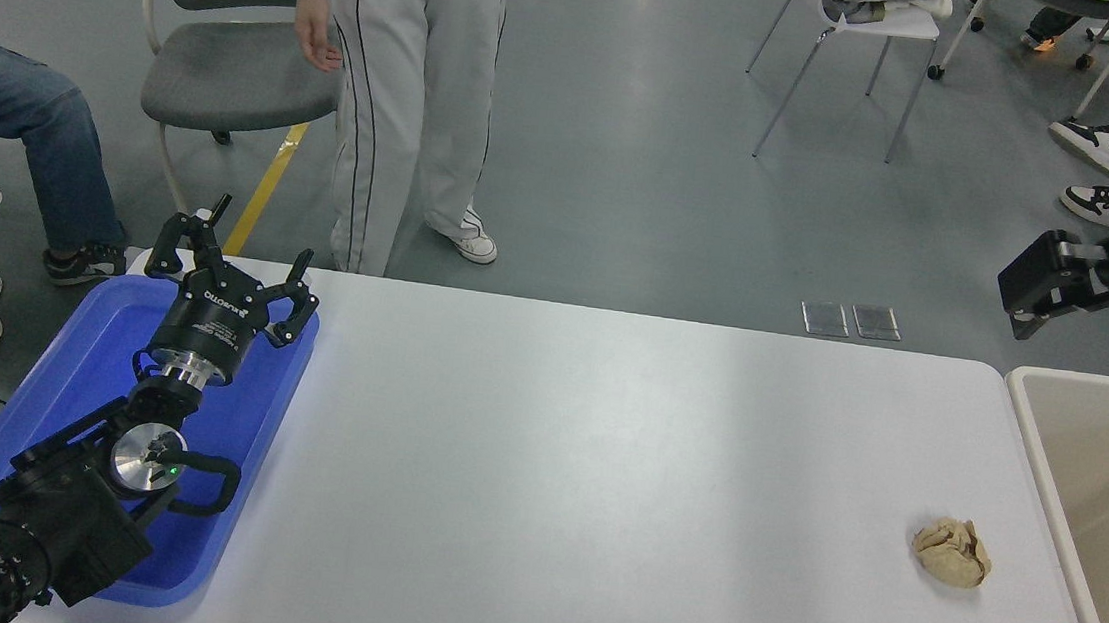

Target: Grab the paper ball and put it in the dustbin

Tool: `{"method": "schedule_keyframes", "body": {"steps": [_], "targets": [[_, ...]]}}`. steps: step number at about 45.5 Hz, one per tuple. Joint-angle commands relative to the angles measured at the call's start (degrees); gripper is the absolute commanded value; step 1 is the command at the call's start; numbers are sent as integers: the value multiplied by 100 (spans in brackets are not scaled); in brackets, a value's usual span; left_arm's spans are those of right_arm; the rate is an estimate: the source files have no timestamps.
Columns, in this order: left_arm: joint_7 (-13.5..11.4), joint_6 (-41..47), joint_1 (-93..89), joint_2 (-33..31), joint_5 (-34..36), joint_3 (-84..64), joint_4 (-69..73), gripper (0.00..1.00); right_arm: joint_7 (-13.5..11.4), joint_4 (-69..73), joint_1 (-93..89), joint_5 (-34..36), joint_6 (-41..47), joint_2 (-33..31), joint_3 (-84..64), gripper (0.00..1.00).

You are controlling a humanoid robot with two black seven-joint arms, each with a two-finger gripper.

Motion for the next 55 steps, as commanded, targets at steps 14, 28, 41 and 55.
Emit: {"method": "schedule_keyframes", "body": {"steps": [14,28,41,55], "targets": [[9,0,1,0,2,-2,0,100,0,0,38,0,0,-13,40,100],[9,0,1,0,2,-2,0,100,0,0,100,0,0,13,40,100],[9,-9,1,0,2,-2,0,100,0,0,109,0,0,-13,49,100],[9,-9,1,0,2,-2,-9,100,0,0,47,0,0,-13,101,100]]}}
